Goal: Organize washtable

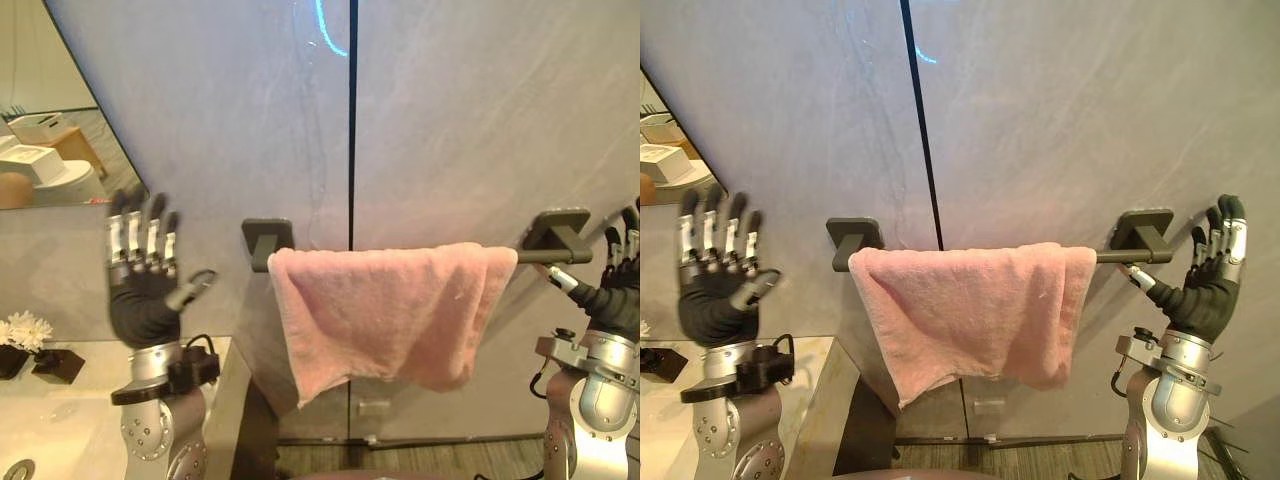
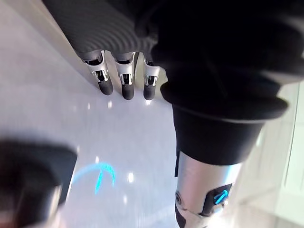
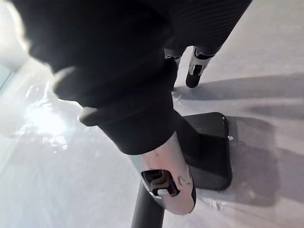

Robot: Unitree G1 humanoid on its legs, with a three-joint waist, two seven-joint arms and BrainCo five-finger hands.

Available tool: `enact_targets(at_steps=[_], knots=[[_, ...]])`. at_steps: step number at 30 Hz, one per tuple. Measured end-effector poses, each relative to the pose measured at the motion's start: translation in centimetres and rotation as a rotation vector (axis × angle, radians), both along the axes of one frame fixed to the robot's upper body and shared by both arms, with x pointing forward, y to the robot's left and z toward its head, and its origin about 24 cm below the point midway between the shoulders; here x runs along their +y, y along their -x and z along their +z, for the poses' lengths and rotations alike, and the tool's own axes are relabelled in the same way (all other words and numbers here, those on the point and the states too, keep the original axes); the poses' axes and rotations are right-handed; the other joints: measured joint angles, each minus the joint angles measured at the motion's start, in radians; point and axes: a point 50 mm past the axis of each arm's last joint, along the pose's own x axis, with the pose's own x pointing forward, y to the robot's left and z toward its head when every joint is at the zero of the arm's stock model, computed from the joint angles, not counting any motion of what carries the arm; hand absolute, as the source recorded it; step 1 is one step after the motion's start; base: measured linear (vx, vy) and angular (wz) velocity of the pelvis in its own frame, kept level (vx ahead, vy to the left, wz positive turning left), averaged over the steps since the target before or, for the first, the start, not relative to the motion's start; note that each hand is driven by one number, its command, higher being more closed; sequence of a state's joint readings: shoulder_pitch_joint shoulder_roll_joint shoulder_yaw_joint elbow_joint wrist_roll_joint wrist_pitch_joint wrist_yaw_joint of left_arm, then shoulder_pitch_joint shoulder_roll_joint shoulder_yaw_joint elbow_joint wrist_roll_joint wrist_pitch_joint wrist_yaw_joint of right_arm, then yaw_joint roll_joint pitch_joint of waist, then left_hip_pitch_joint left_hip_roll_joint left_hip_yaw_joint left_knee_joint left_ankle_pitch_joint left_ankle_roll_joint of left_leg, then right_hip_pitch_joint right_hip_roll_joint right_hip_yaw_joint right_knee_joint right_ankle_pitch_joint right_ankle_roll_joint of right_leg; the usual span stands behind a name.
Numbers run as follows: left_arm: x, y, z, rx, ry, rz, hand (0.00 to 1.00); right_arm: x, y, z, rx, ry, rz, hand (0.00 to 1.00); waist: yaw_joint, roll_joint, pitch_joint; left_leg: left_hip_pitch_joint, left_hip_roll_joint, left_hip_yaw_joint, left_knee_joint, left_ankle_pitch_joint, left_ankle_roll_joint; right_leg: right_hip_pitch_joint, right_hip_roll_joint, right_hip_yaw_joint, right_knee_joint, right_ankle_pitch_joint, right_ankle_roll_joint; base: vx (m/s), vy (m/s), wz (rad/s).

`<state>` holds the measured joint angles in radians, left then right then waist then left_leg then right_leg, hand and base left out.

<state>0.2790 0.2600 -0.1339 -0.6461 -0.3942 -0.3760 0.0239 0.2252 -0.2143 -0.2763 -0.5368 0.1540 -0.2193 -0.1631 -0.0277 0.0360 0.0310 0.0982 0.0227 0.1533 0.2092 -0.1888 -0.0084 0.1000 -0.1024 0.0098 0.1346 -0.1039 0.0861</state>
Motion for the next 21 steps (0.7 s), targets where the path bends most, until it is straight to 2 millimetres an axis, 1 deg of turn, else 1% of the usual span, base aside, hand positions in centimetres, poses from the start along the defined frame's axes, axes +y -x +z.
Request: enact_targets(at_steps=[2, 3, 5, 6, 7, 8, 9, 10, 12, 15, 16, 18, 21], knots=[[-0.7, -0.3, 0.9, -0.063, -0.038, -0.043, 0.00, 0.8, 0.2, 1.1, -0.033, 0.114, 0.046, 0.00, -0.017, 0.001, -0.002, -0.001, 0.000, 0.005, -0.003, 0.000, 0.000, 0.000, 0.000, 0.006, 0.000, 0.000, 0.000, -0.04, 0.019, -0.12], [-0.8, -0.4, 1.1, -0.083, -0.051, -0.047, 0.00, 0.9, 0.7, 1.2, -0.031, 0.212, 0.012, 0.00, -0.019, -0.005, -0.006, 0.006, 0.003, 0.013, -0.011, 0.000, 0.000, -0.001, 0.003, 0.016, -0.001, 0.000, 0.000, -0.04, 0.002, -0.16], [-0.6, -0.3, 0.9, -0.073, -0.064, -0.031, 0.00, 0.3, 1.3, 0.4, 0.039, 0.288, -0.064, 0.00, -0.019, -0.013, -0.009, 0.010, 0.007, 0.016, -0.020, 0.000, 0.000, -0.002, 0.003, 0.018, -0.004, 0.000, 0.000, -0.01, -0.010, -0.08], [-0.1, -0.2, 0.7, -0.060, -0.074, 0.000, 0.00, -0.7, 1.8, -0.9, 0.136, 0.333, -0.153, 0.00, -0.019, -0.016, -0.010, 0.010, 0.007, 0.017, -0.022, 0.000, 0.000, -0.003, 0.003, 0.019, -0.008, 0.000, 0.000, 0.00, 0.000, 0.00], [0.3, 0.0, 0.6, -0.049, -0.073, 0.027, 0.00, -1.6, 2.2, -1.9, 0.208, 0.343, -0.222, 0.00, -0.019, -0.017, -0.010, 0.010, 0.005, 0.019, -0.026, 0.000, 0.000, -0.003, 0.001, 0.019, -0.011, 0.000, 0.000, 0.00, 0.000, 0.00], [0.5, 0.0, 0.5, -0.046, -0.072, 0.041, 0.00, -2.2, 2.4, -2.4, 0.243, 0.340, -0.261, 0.00, -0.020, -0.016, -0.010, 0.010, 0.004, 0.019, -0.028, 0.000, 0.000, -0.003, 0.000, 0.019, -0.013, 0.000, 0.000, 0.00, 0.000, 0.00], [0.9, 0.0, 0.6, -0.050, -0.070, 0.065, 0.00, -3.3, 2.8, -3.1, 0.295, 0.318, -0.340, 0.00, -0.021, -0.015, -0.010, 0.010, 0.001, 0.019, -0.030, 0.000, 0.000, -0.003, -0.002, 0.019, -0.016, 0.000, 0.001, 0.03, 0.032, 0.01], [1.2, 0.0, 0.7, -0.053, -0.072, 0.082, 0.00, -4.0, 3.2, -3.3, 0.307, 0.306, -0.390, 0.00, -0.023, -0.014, -0.010, 0.012, -0.001, 0.019, -0.032, 0.001, 0.001, -0.003, -0.004, 0.019, -0.017, 0.000, 0.001, 0.05, 0.032, 0.01], [1.7, 0.0, 0.8, -0.060, -0.077, 0.107, 0.00, -4.8, 3.6, -3.0, 0.281, 0.277, -0.449, 0.00, -0.027, -0.014, -0.010, 0.016, -0.003, 0.019, -0.030, 0.002, 0.002, -0.003, -0.004, 0.019, -0.021, 0.001, 0.003, 0.06, 0.019, -0.01], [2.2, 0.1, 1.0, -0.072, -0.075, 0.139, 0.00, -5.2, 3.4, -2.0, 0.186, 0.209, -0.466, 0.00, -0.039, -0.017, -0.010, 0.016, -0.004, 0.019, -0.031, 0.002, 0.003, -0.002, -0.004, 0.019, -0.027, 0.002, 0.003, 0.02, 0.005, 0.00], [2.5, 0.0, 1.1, -0.081, -0.075, 0.154, 0.00, -5.2, 3.4, -1.4, 0.131, 0.174, -0.457, 0.00, -0.040, -0.018, -0.010, 0.016, -0.004, 0.020, -0.033, 0.002, 0.003, -0.002, -0.004, 0.019, -0.030, 0.002, 0.003, 0.00, 0.000, 0.00], [2.6, 0.1, 1.2, -0.084, -0.074, 0.159, 0.00, -5.1, 3.3, -0.9, 0.082, 0.143, -0.436, 0.00, -0.040, -0.018, -0.010, 0.016, -0.005, 0.020, -0.034, 0.002, 0.003, -0.001, -0.004, 0.019, -0.032, 0.002, 0.003, 0.00, 0.000, 0.00], [2.6, 0.1, 1.3, -0.091, -0.081, 0.148, 0.00, -4.8, 3.2, 0.2, -0.018, 0.100, -0.374, 0.00, -0.038, -0.019, -0.009, 0.017, -0.005, 0.020, -0.035, 0.001, 0.003, -0.001, -0.004, 0.019, -0.032, 0.002, 0.003, 0.00, 0.000, 0.00]])
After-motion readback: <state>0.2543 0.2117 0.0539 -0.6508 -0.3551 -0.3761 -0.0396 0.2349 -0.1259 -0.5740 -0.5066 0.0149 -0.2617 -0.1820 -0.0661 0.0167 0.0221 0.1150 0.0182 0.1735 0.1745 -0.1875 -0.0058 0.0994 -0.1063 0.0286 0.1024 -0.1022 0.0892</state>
